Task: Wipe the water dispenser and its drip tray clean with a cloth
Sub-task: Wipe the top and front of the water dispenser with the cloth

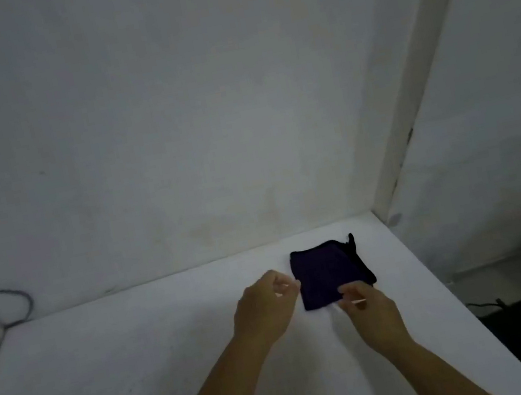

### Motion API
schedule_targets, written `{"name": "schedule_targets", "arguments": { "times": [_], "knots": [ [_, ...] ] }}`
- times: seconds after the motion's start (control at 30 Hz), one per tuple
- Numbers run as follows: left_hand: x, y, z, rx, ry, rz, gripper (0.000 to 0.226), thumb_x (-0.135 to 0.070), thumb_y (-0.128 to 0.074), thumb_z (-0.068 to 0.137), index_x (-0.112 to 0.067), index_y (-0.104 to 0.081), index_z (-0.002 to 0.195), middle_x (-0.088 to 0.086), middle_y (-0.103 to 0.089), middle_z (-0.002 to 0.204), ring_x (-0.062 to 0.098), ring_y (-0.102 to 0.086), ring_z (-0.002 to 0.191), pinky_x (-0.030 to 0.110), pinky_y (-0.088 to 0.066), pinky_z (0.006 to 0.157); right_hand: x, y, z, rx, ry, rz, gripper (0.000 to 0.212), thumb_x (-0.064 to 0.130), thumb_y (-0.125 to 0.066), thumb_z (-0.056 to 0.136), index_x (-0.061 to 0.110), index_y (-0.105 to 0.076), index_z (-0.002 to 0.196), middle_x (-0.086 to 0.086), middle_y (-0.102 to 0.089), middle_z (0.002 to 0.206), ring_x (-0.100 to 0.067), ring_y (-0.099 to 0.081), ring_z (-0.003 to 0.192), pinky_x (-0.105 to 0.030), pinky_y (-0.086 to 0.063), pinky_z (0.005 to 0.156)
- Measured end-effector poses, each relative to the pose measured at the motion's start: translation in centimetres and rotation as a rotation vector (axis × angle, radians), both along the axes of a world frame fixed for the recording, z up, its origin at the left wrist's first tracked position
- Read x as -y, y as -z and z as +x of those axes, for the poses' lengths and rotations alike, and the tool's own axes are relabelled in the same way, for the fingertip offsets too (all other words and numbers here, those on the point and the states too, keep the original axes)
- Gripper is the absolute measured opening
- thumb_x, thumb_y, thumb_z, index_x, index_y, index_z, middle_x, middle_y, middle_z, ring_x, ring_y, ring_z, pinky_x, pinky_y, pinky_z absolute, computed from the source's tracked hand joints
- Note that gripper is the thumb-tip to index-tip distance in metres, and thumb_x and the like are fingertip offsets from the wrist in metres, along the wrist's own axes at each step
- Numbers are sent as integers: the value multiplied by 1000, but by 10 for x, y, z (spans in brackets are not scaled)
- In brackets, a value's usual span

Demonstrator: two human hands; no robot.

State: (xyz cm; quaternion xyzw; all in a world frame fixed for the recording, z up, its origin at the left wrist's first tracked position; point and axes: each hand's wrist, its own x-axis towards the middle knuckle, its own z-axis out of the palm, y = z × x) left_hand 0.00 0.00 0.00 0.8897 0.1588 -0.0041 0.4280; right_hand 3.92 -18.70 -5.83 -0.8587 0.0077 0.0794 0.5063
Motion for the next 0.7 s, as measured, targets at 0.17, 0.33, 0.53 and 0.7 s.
{"name": "schedule_targets", "arguments": {
  "times": [0.17, 0.33, 0.53, 0.7],
  "knots": [
    [11, 39, 24, -256, 70, -80, 46, -41, -49, 95, -19, -44, 135, -1, -52, 134, 14, -52, 114, 23, -41, 92, 4, 32, 27, 72, -279, -600, 59, 43, -51, 95, 31, -28, 147, 1, -17, 159, -19, -16, 145, -38, -25, 113],
    [22, 72, 53, -362, 96, -108, 34, -36, -48, 97, -18, -49, 125, 0, -55, 122, 10, -53, 102, 21, -37, 86, 7, 53, 48, 88, -415, -813, 62, 42, -33, 100, 28, -1, 152, 2, 3, 161, -16, 5, 148, -41, -3, 118],
    [36, 91, 71, -370, -64, -119, 44, -41, -57, 91, -13, -54, 125, 3, -60, 121, 19, -57, 111, 30, -46, 95, 8, 59, 49, 124, -372, -798, 59, 45, -36, 99, 32, -9, 151, 7, -4, 160, -10, -1, 147, -39, 0, 118],
    [42, 92, 74, -377, -77, -171, 24, -33, -48, 97, -17, -52, 80, -1, -55, 81, 13, -51, 75, 26, -41, 69, 7, 52, 46, 88, -379, -811, 65, 52, -40, 95, 35, -10, 151, 8, -5, 160, -10, -1, 147, -39, 3, 118]
  ]
}}
